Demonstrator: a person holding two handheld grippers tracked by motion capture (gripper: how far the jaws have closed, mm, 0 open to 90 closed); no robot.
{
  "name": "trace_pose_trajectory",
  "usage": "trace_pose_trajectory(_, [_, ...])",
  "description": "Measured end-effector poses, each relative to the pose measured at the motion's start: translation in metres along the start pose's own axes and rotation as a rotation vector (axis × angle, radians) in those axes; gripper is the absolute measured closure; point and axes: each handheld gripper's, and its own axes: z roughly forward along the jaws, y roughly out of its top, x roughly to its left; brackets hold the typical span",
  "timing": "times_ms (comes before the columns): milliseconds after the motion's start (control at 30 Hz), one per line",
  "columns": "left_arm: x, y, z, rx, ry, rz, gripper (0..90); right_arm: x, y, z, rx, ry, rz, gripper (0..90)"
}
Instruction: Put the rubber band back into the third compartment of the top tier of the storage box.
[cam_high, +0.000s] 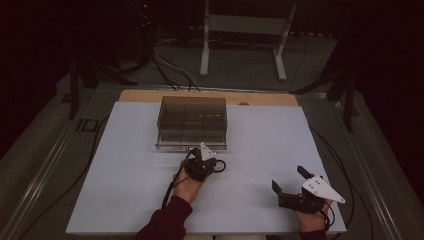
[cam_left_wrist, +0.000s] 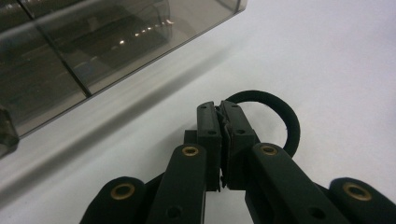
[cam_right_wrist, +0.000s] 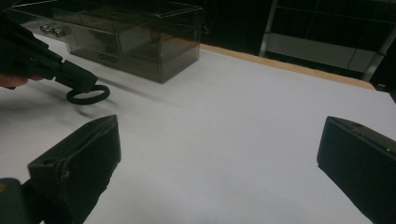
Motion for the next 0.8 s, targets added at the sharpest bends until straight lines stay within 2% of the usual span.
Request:
trace_pose_trajectory(300, [-0.002, 0.004, -0.008, -0.008, -0.016, 0.016, 88.7, 0.0, 0.0, 0.0, 0.0, 0.002, -0.002, 0.2])
trace_pose_trajectory(800, [-0.007, 0.015, -0.017, -0.013, -0.068, 0.041, 88.7, 0.0, 0.0, 0.0, 0.001, 0.003, -0.002, 0.2])
